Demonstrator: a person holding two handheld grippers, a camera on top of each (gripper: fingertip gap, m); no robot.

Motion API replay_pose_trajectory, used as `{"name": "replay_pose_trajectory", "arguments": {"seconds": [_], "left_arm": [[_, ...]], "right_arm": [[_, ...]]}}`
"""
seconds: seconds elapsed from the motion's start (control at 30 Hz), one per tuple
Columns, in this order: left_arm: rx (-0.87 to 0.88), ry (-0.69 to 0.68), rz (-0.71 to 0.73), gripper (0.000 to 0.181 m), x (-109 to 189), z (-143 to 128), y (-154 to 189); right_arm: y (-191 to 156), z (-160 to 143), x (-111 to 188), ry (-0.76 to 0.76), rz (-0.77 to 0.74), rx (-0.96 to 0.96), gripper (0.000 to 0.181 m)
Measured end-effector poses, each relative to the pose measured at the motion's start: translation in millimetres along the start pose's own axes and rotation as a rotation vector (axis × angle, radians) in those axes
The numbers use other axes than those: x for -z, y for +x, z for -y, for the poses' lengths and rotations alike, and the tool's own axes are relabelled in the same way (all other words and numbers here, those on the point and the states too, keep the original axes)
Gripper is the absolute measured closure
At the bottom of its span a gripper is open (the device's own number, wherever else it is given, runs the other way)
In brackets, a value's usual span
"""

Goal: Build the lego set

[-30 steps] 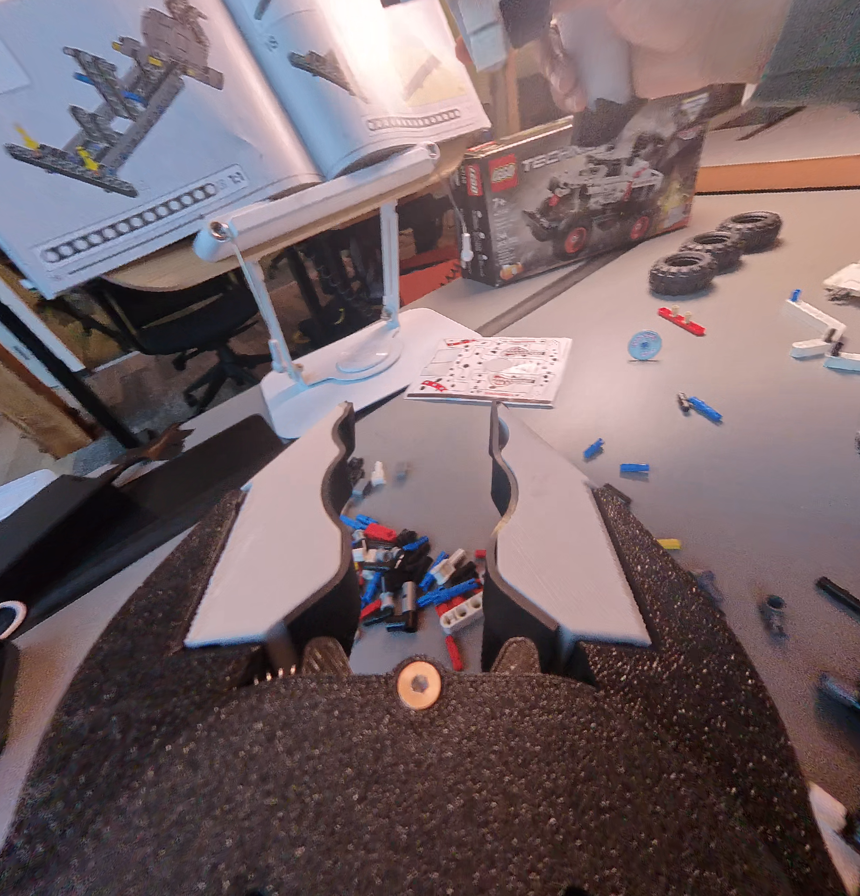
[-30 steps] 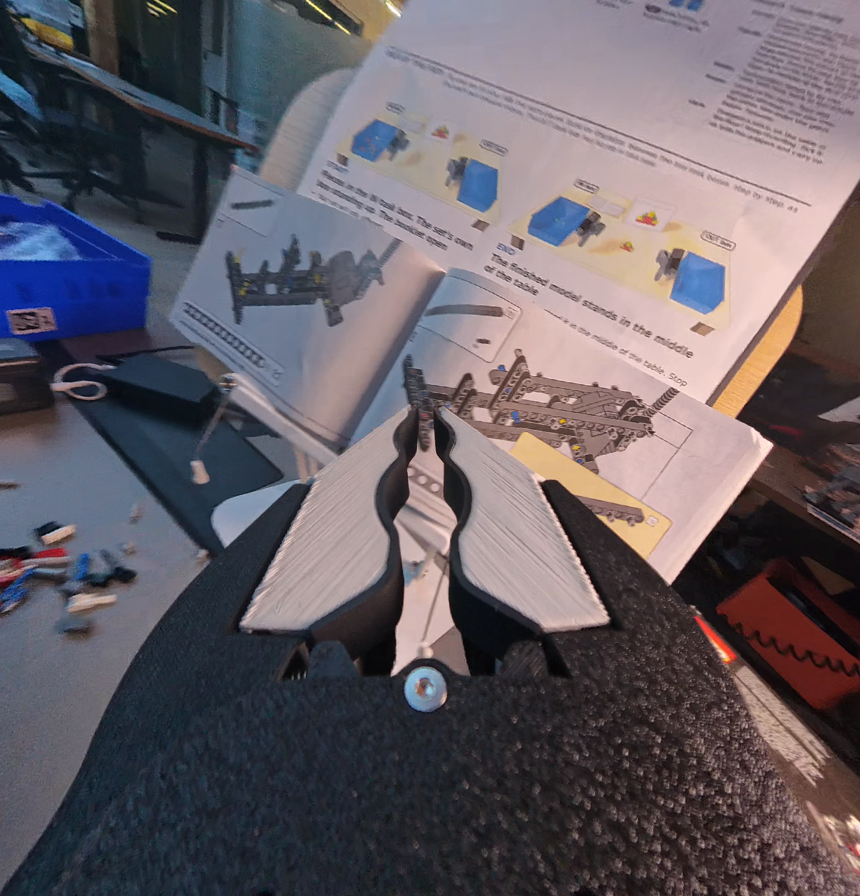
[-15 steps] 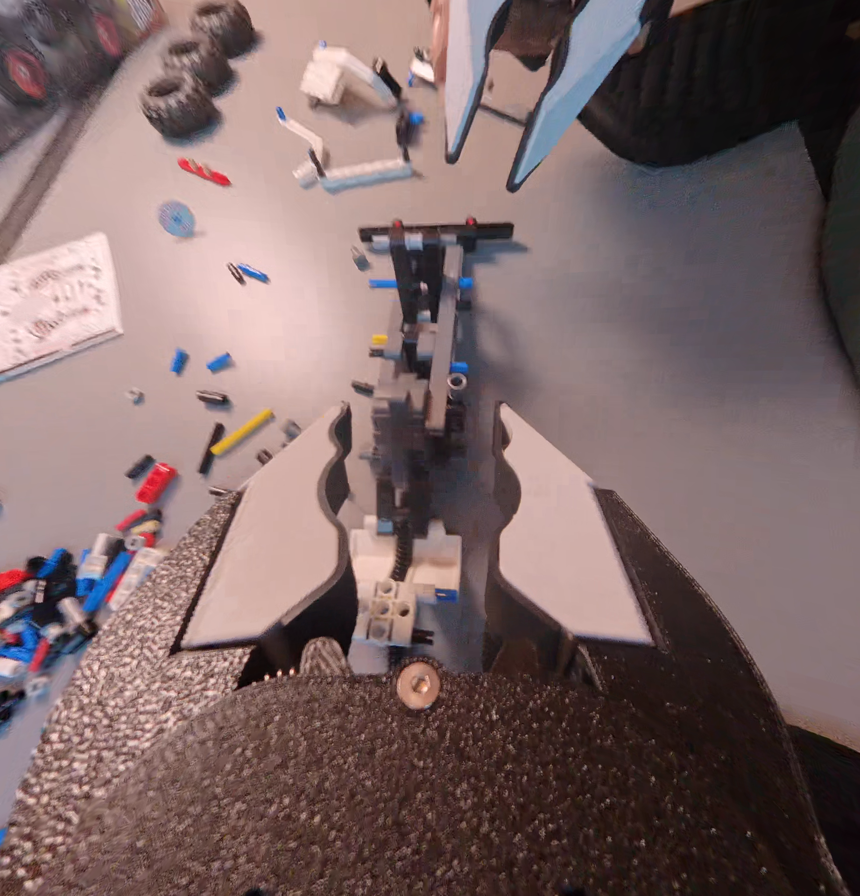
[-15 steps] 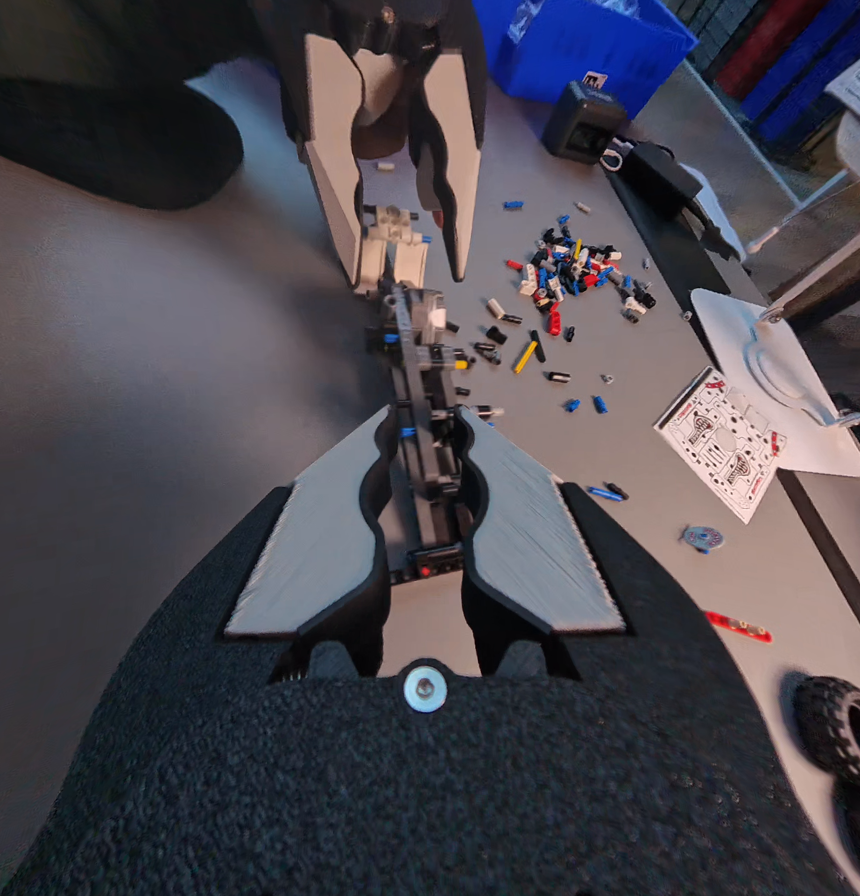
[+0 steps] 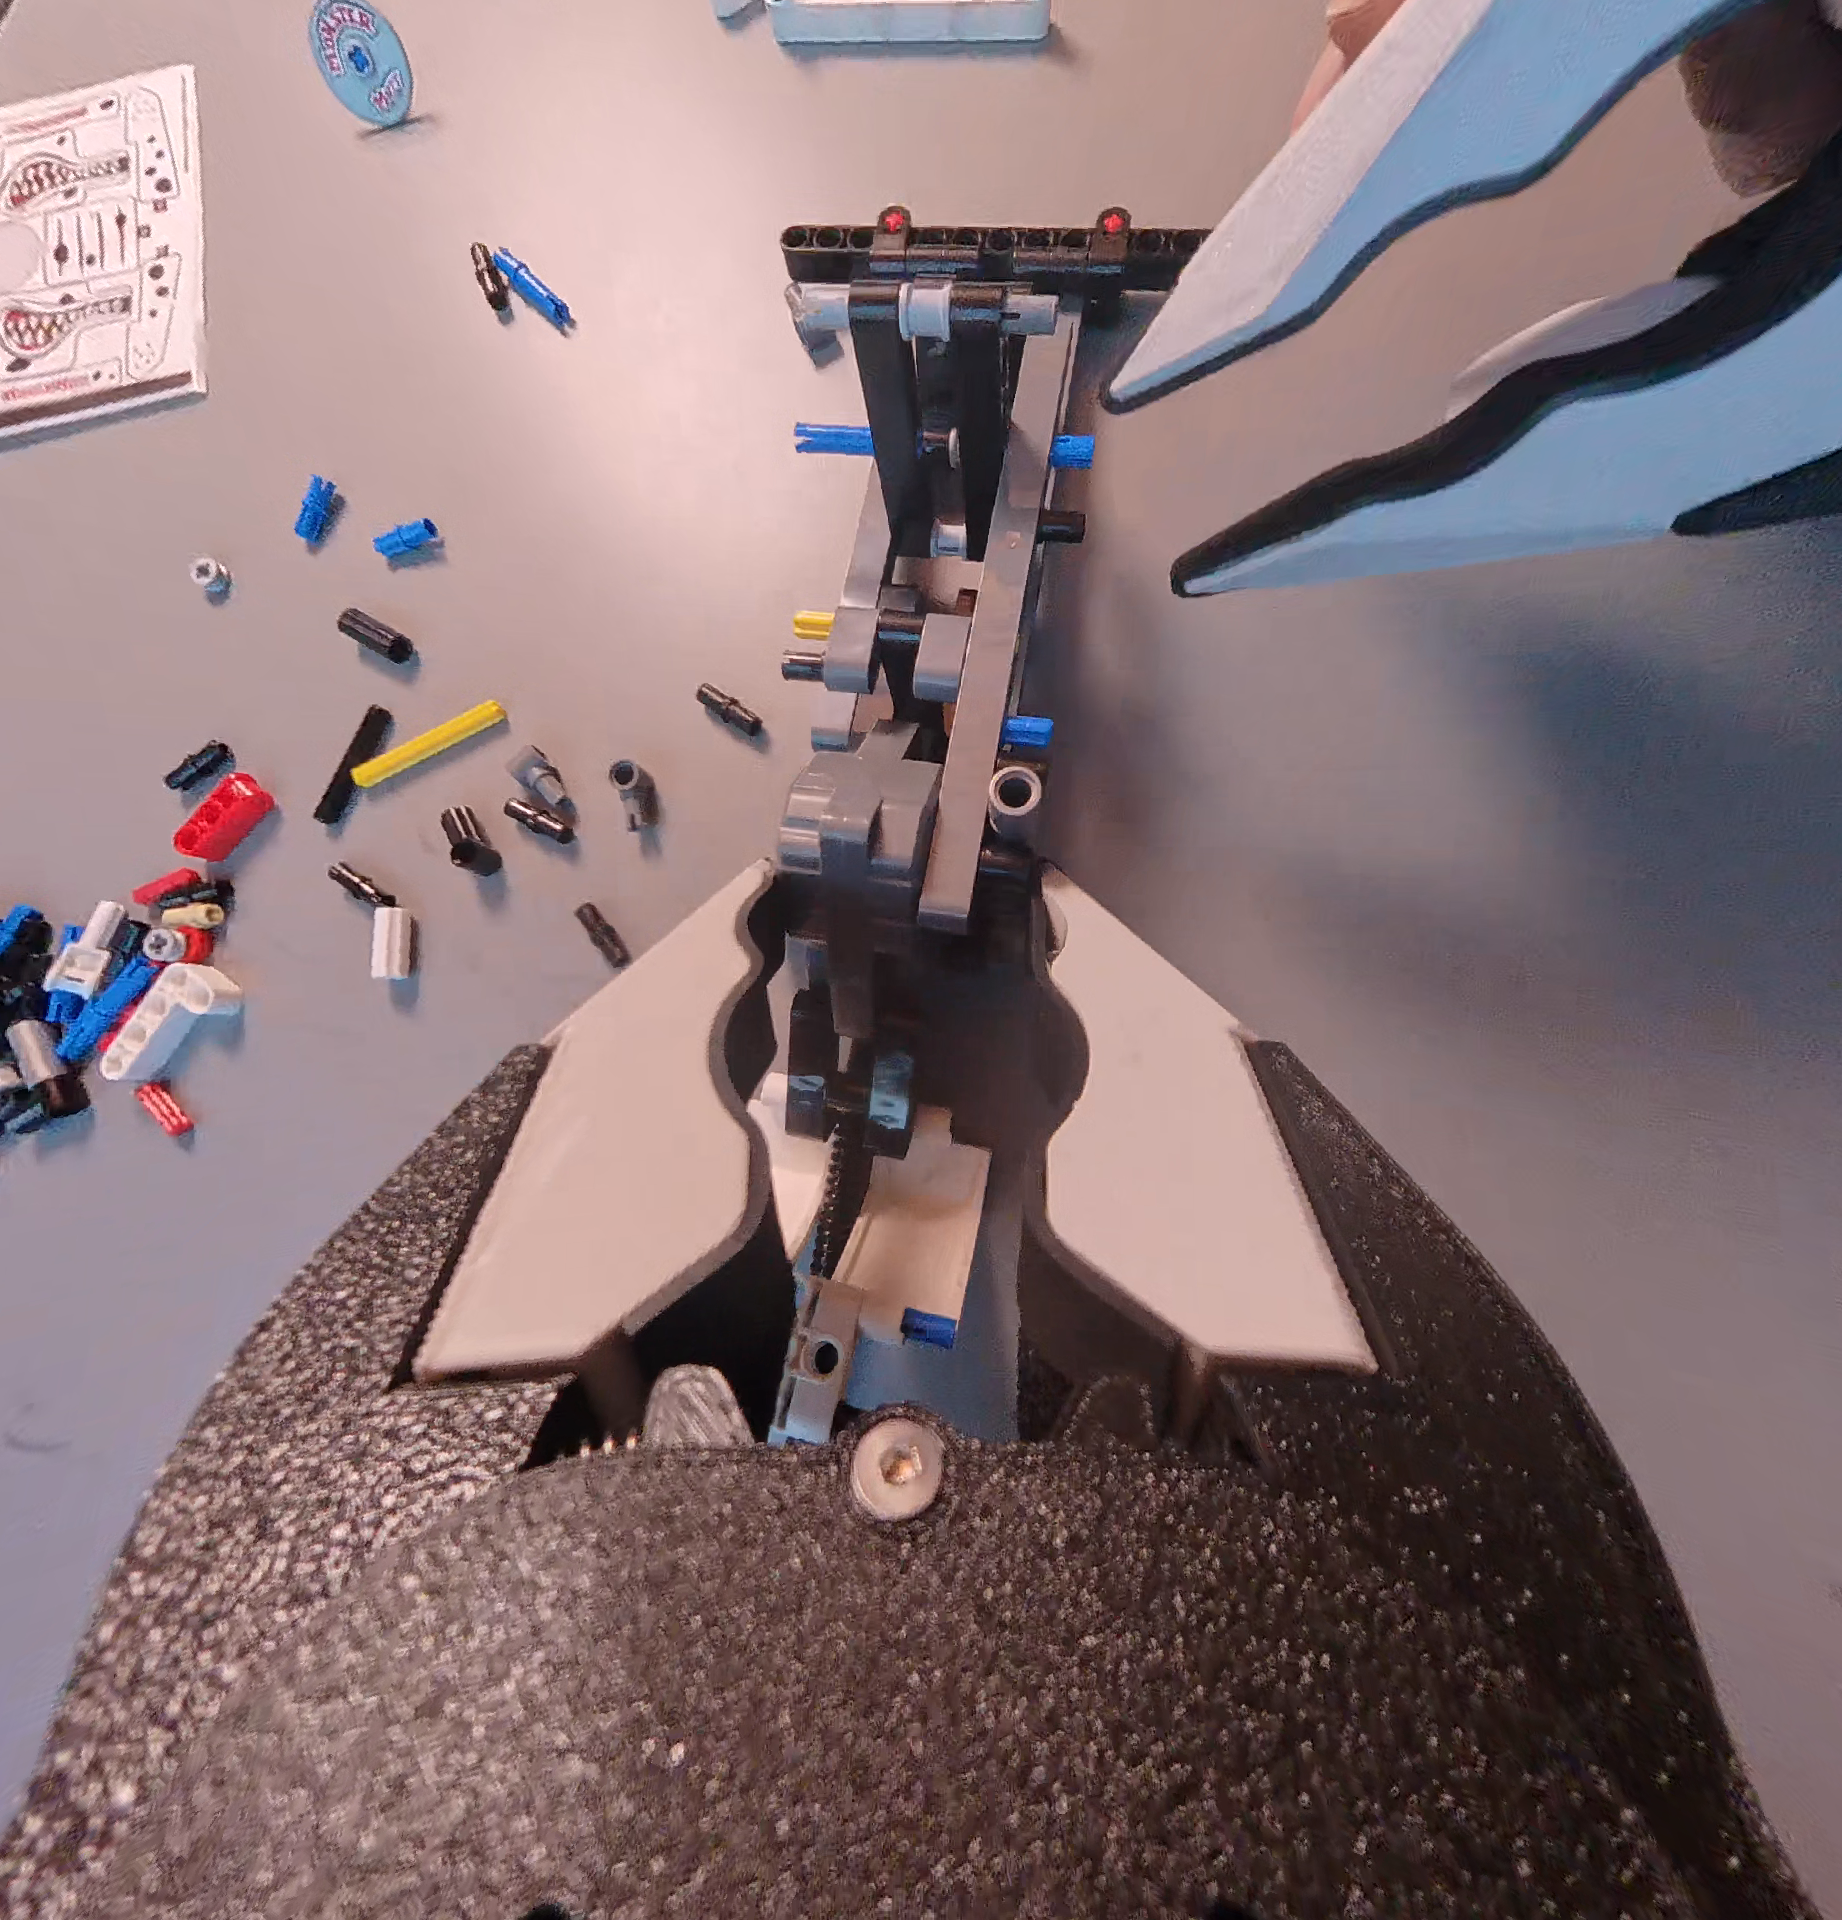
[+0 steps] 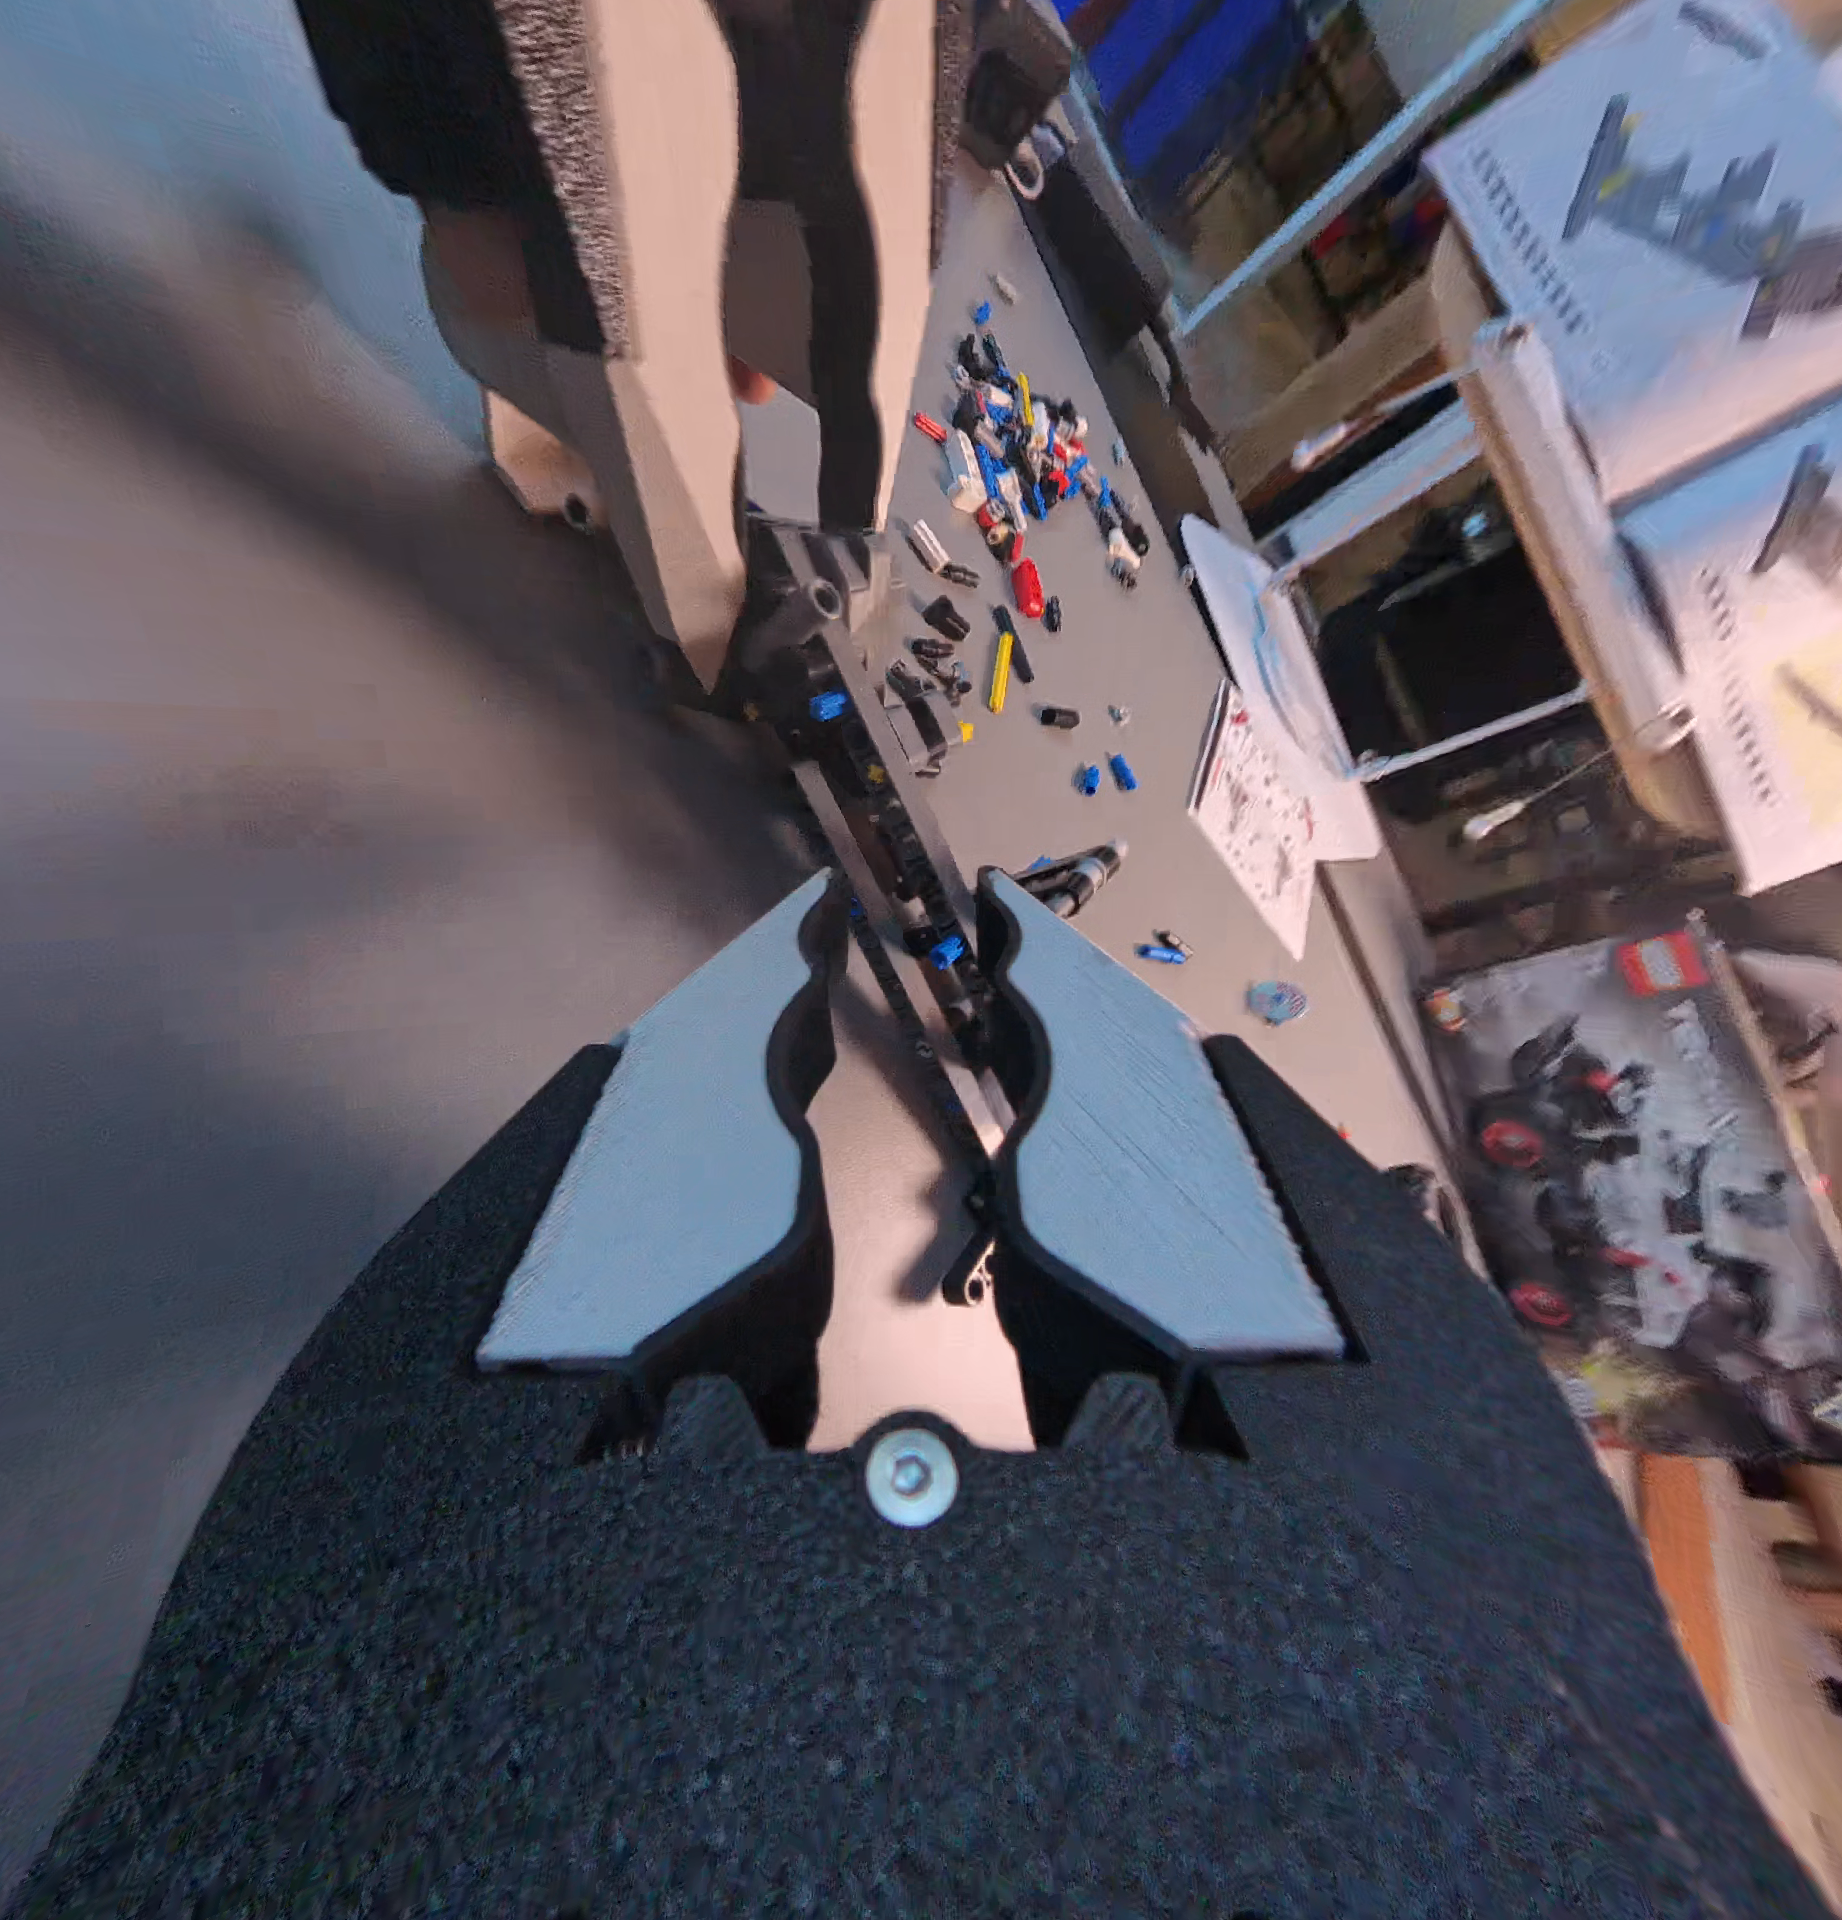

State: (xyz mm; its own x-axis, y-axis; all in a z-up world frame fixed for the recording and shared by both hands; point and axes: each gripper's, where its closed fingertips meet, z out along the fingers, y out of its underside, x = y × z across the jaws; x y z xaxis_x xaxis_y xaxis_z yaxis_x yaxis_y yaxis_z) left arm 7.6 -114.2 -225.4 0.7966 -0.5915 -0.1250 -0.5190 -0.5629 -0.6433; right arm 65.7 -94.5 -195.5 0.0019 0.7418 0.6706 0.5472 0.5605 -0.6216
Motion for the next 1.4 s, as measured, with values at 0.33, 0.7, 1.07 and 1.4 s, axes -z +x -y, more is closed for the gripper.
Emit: {"name": "replay_pose_trajectory", "arguments": {"seconds": [0.33, 0.7, 1.07, 1.4], "left_arm": [[0.083, 0.006, -0.162, 0.136, 8, 3, 23], [0.023, 0.088, -0.280, 0.118, 31, 26, 42], [-0.057, 0.104, -0.494, 0.123, 25, 18, 44], [0.035, 0.214, -0.683, 0.145, 25, 16, 34]], "right_arm": [[-7, -2, -18, -0.009, 0.031, 0.349, 0.172], [-6, -1, 1, -0.252, 0.752, -0.104, 0.170], [-8, 8, 3, -0.328, 1.069, -0.131, 0.170], [-5, 16, -15, -0.063, 0.940, 0.253, 0.167]]}}
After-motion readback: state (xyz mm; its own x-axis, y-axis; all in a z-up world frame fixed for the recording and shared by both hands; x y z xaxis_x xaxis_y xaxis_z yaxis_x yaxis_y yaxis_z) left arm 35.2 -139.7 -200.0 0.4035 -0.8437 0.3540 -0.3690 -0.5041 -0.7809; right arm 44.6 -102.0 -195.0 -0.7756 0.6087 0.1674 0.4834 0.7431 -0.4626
